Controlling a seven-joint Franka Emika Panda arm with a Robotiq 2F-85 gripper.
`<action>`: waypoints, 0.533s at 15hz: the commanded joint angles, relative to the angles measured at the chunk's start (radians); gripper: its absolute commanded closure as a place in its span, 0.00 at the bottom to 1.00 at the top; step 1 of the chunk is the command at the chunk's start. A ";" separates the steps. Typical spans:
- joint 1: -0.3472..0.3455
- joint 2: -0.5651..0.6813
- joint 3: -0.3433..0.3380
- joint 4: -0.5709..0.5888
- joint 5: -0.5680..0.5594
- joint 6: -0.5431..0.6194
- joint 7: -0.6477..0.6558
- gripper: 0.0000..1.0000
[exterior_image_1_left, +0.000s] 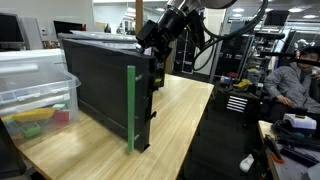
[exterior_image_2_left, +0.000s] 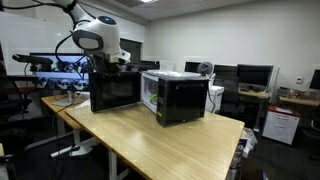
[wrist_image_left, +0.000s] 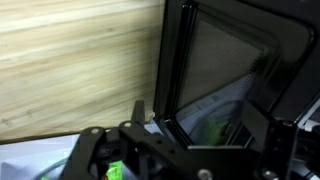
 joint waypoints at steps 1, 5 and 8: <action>-0.008 0.005 0.012 -0.029 0.111 0.061 0.009 0.00; -0.007 0.027 -0.003 -0.047 0.175 0.122 0.010 0.00; -0.012 0.052 -0.017 -0.057 0.155 0.182 0.027 0.00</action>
